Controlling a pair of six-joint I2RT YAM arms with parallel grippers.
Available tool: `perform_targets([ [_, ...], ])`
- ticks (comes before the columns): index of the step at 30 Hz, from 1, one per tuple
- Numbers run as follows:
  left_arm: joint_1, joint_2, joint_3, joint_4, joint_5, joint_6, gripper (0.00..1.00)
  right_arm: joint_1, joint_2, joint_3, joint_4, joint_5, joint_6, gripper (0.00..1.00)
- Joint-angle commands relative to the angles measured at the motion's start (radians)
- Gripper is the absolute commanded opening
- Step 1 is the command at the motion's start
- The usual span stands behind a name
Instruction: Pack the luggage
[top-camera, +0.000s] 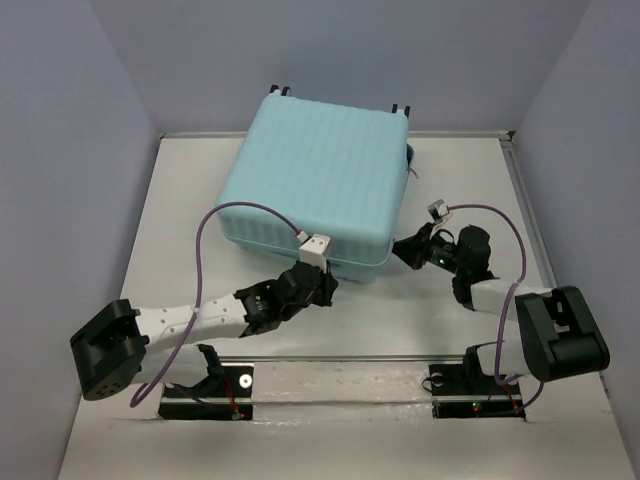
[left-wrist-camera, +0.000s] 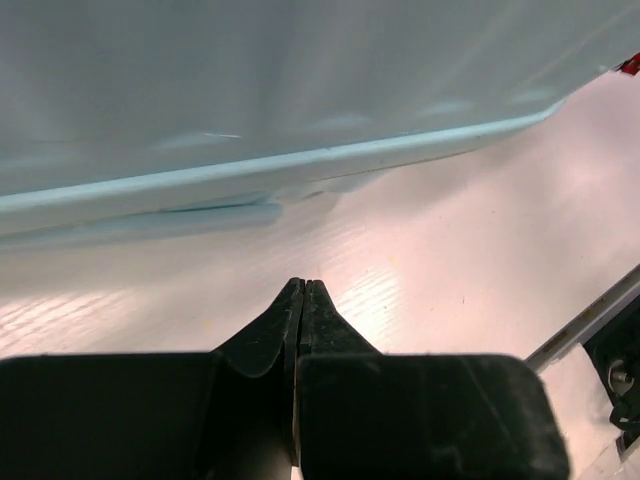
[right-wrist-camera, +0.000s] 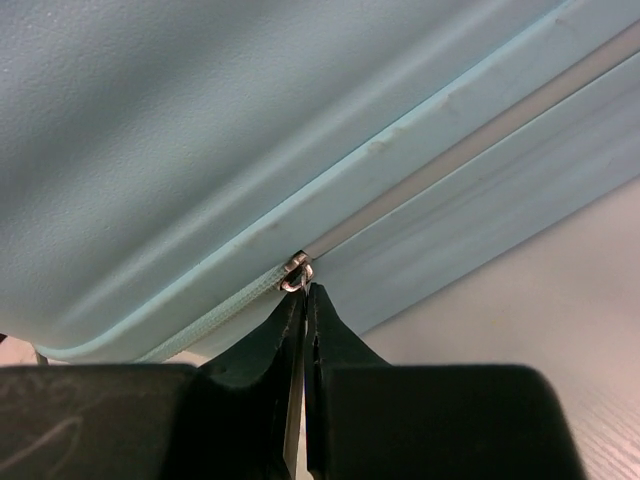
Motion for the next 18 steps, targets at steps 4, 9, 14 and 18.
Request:
perform_targets([
  [4,-0.032,0.141,0.151,0.187,0.015,0.029,0.06,0.086,-0.133,-0.044,-0.04,0.128,0.013,0.07],
  [9,0.002,0.18,0.247,0.189,-0.005,0.066,0.06,0.207,-0.271,-0.058,-0.259,0.29,0.013,0.07],
  [14,0.08,0.219,0.283,0.208,0.016,0.071,0.06,0.307,-0.411,-0.053,-0.509,0.435,0.082,0.07],
  [18,0.111,0.249,0.303,0.227,0.015,0.069,0.06,0.438,-0.483,-0.021,-0.721,0.507,0.129,0.07],
])
